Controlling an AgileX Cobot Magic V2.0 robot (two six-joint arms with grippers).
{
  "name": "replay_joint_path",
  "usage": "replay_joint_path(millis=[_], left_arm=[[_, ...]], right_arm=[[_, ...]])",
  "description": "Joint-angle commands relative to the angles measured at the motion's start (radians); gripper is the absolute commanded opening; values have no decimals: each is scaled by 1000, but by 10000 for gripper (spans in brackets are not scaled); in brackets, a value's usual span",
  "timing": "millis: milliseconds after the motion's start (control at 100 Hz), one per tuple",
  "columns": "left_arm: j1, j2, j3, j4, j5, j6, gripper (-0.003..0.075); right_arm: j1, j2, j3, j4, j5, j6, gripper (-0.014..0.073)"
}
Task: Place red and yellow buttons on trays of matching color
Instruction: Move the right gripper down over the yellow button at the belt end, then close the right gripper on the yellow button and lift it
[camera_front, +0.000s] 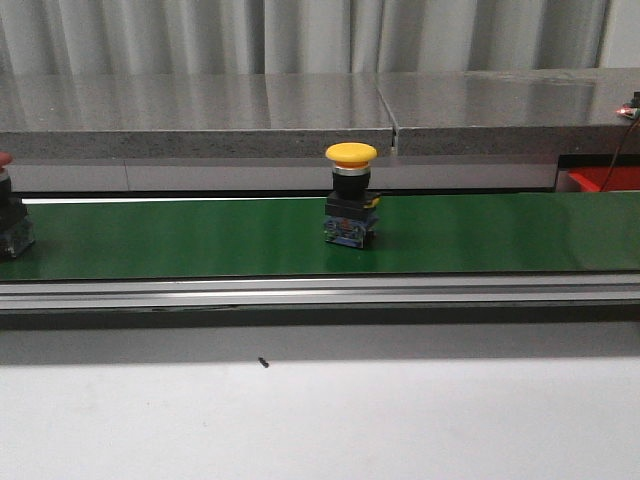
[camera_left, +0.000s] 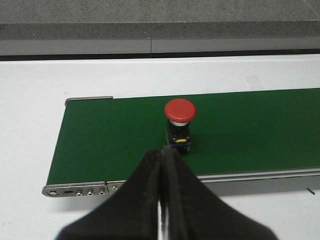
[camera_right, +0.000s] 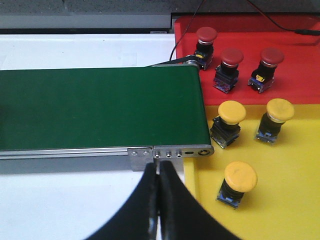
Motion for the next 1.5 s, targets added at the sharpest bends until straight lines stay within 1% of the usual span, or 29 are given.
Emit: replay_joint_path(millis=[0, 110, 230, 260, 710, 800, 830, 880, 920, 930, 950, 1000, 1020, 1030, 1070, 1140, 1200, 1490], left_arm=[[-8, -2, -26, -21, -80, 1, -20], [-8, -2, -26, -21, -78, 1, -20], [-8, -2, -26, -21, -87, 1, -20], [-8, -2, -26, -21, -87, 1, -20], [-8, -2, -26, -21, -87, 1, -20], [-8, -2, -26, -21, -87, 1, -20], [-8, -2, -26, -21, -87, 1, -20], [-8, -2, -26, -21, -87, 1, -20], [-8, -2, -26, -21, -87, 1, -20], [-8, -2, -26, -21, -87, 1, -20], [-8, -2, -26, -21, -87, 1, -20], [-8, -2, -26, -21, -87, 1, -20], [-8, -2, -26, -21, -87, 1, -20], [-8, -2, -26, -21, -87, 1, -20], [-8, -2, -26, -21, -87, 1, -20], [-8, -2, -26, -21, -87, 1, -20], [-8, -2, -26, -21, -87, 1, -20], [-8, -2, -26, -21, -87, 1, -20]], right_arm=[[2, 3, -24, -11, -59, -1, -67], [2, 14, -37, -11, -56, -9, -67], [7, 59, -71, -9, -48, -60, -67], [15, 78, -83, -7, -42, -78, -67], [150, 399, -359, 0, 73, -78, -66], [178, 472, -416, 19, 103, -78, -55], [190, 495, -434, 23, 116, -78, -29], [205, 535, -465, 25, 141, -78, 41], [218, 570, -491, 25, 159, -78, 131], [220, 575, -495, 26, 164, -78, 164], [227, 592, -507, 25, 169, -78, 199], [241, 630, -537, 25, 193, -78, 350], [246, 646, -549, 26, 200, -78, 387], [248, 656, -557, 27, 206, -78, 423], [258, 681, -576, 31, 219, -78, 518], [272, 730, -611, 47, 241, -78, 622], [274, 780, -646, 76, 267, -78, 645], [274, 1005, -803, 158, 406, -78, 645]])
